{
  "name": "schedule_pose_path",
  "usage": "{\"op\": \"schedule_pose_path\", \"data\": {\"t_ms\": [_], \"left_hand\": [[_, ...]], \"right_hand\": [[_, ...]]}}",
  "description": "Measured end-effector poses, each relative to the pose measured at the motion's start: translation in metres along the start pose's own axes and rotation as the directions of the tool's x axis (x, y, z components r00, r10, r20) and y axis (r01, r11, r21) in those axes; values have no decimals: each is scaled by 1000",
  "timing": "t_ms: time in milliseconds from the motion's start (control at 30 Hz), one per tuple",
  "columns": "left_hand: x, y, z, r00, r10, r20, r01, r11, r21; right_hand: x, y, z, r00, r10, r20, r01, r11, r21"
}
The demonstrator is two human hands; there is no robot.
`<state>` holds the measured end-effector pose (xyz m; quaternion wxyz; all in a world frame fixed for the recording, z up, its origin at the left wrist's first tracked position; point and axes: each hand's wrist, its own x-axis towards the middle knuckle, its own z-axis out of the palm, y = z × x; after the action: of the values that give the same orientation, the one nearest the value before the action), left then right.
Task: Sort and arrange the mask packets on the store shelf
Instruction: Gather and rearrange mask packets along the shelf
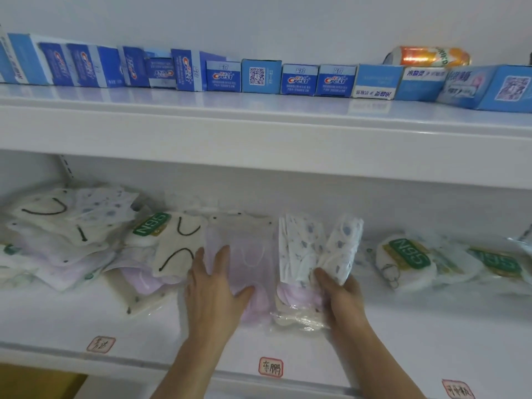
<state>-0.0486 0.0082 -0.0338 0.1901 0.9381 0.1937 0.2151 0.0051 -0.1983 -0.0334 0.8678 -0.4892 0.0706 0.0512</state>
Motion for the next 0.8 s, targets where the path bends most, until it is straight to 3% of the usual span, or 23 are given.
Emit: {"op": "schedule_pose_path", "data": {"t_ms": [67,133,200,300,533,800], "left_hand": [[-3,5,-7,991,-12,-134,16,1000,26],[-5,13,-11,970,40,-241,-57,996,-63],[-9,29,-14,990,75,-124,-117,915,-386],[-15,54,-11,971,117,207,49,755,-653],[-24,65,11,955,-8,298,224,678,-700],[-26,78,9,957,-7,290,220,669,-710]], "right_hand": [[0,0,-2,1000,7,22,-7,1000,17],[0,1,-2,1000,4,28,-5,1000,12],[0,2,-2,1000,-5,18,5,1000,1],[0,2,-2,999,-27,24,27,1000,2],[-2,-1,-4,999,-7,40,6,1000,17],[2,4,-4,998,-53,24,54,997,-51]]}}
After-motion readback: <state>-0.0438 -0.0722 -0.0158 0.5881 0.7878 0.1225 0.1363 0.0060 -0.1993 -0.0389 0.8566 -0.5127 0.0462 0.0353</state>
